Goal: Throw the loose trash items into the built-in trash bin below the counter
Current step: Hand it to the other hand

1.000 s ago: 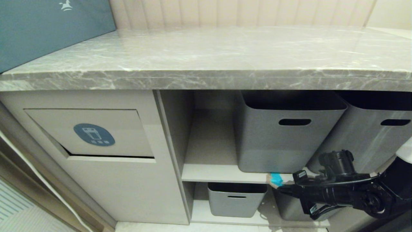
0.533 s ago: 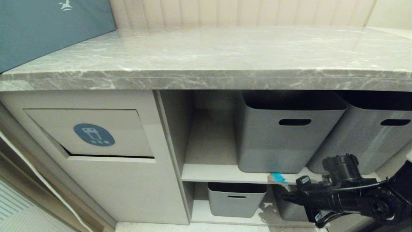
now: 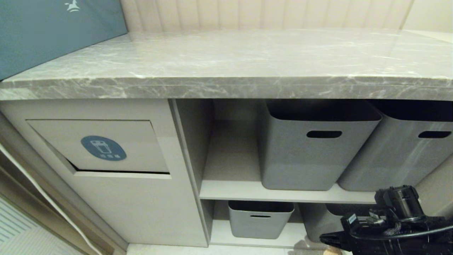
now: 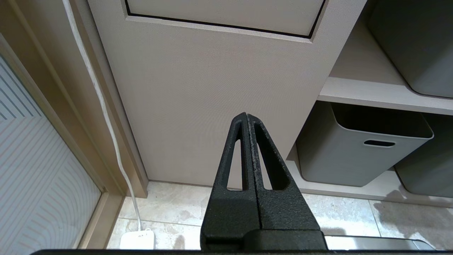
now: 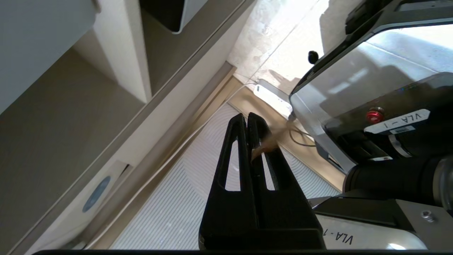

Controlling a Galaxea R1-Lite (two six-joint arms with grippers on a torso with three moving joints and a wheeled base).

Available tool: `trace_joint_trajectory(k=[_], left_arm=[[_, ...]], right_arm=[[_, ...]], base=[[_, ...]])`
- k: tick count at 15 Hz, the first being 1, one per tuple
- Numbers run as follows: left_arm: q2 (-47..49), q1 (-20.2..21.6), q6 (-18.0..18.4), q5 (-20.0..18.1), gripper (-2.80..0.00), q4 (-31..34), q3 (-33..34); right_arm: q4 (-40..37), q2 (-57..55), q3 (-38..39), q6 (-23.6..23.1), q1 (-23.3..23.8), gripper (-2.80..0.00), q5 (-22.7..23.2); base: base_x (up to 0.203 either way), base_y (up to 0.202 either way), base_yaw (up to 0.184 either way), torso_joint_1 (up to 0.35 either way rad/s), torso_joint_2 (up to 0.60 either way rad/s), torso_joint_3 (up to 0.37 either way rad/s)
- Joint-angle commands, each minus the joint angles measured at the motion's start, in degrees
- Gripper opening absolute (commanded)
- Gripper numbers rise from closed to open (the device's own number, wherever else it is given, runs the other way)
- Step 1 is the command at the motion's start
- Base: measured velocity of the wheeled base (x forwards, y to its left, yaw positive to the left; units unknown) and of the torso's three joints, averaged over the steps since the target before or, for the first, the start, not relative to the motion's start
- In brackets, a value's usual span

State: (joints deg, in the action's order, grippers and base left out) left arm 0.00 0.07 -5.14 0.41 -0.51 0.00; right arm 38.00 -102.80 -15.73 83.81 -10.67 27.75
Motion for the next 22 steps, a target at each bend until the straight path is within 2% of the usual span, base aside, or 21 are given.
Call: trace_joint_trajectory(k=[1,9,15,20,22], left_arm=[[0.1,0.0,0.0,0.0,-2.80,0.0,0.2],[0.1,0.0,0.0,0.0,-2.80,0.0,0.2],[0.1,0.0,0.0,0.0,-2.80,0.0,0.2],[0.1,0.0,0.0,0.0,-2.80,0.0,0.2],[0.1,0.0,0.0,0.0,-2.80,0.0,0.2]], right_arm=[[0.2,1.6,0.4,0.5,-0.1,-2.80,0.2],[-0.1,5.7,2.4,-1.7,-0.1,-2.80,0.1],[-0.1,11.6,8.2,-10.3,-0.1,-2.80,0.0],[-0.2,17.0,8.8,-12.0,-0.1,-2.80,-1.0],[-2.5,19.5,8.1,-13.5,-0.1,-2.80,-1.1]], base=[[0.000,0.000,0.000,0.000,0.00,0.000],[0.000,0.000,0.000,0.000,0.00,0.000],[0.000,0.000,0.000,0.000,0.00,0.000],[0.000,0.000,0.000,0.000,0.00,0.000],[0.000,0.000,0.000,0.000,0.00,0.000]])
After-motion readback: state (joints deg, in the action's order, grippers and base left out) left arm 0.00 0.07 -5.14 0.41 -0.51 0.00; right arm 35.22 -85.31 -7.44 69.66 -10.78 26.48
